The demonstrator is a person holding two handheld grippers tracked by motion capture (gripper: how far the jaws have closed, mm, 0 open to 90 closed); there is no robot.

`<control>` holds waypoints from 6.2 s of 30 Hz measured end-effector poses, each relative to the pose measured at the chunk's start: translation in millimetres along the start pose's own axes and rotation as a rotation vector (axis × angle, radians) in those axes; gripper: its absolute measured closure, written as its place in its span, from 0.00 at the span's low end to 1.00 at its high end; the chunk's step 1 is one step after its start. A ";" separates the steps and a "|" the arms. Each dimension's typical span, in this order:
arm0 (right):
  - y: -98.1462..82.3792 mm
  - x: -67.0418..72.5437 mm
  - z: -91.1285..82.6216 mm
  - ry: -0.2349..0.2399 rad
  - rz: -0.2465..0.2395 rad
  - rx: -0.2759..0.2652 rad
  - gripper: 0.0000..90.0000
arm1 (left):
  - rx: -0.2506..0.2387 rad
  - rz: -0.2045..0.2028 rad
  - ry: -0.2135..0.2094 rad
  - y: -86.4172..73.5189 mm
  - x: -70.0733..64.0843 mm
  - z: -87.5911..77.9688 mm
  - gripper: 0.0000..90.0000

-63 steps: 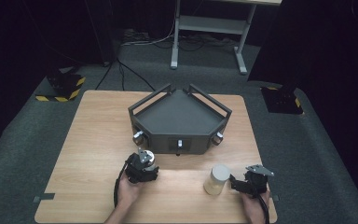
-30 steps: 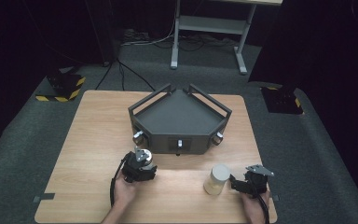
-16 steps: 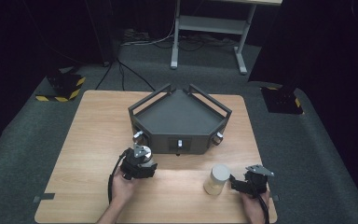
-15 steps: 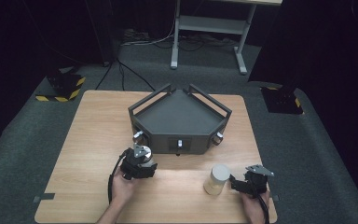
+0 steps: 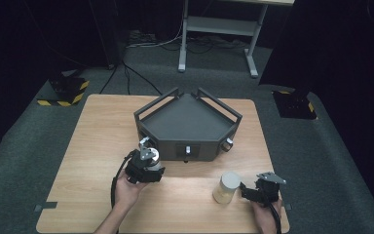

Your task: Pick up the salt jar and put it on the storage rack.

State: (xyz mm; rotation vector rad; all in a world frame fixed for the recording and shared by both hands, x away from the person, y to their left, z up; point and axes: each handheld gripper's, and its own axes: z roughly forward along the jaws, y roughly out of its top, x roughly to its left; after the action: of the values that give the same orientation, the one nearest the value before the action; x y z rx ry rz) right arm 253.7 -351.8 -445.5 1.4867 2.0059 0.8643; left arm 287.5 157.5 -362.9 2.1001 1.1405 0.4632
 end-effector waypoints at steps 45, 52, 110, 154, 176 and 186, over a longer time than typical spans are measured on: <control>-0.2 -0.9 0.1 0.010 -0.008 -0.001 0.10 | 0.011 -0.079 0.083 140.1 6.9 32.6 0.34; -0.2 -0.9 0.1 0.010 -0.009 -0.001 0.10 | 0.032 -0.124 0.087 139.4 10.0 47.0 0.34; -0.3 -0.2 0.0 0.007 -0.009 -0.002 0.10 | -0.084 -0.028 0.077 89.9 13.5 3.6 0.04; 0.0 0.0 0.0 0.007 -0.006 0.000 0.10 | 0.043 0.048 0.066 -24.0 -2.6 8.4 0.05; 2.2 -1.6 1.0 0.030 -0.030 0.012 0.05 | 0.066 -0.029 0.129 -59.5 -1.8 44.4 0.04; 3.1 -3.0 1.6 0.044 -0.044 0.016 0.03 | 0.005 -0.088 0.109 -75.5 6.9 46.2 0.03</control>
State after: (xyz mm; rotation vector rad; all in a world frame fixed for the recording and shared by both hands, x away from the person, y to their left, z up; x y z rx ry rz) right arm 257.7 -353.7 -444.3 1.4384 2.0744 0.8720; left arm 274.4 172.8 -449.3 2.0407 1.2918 0.5392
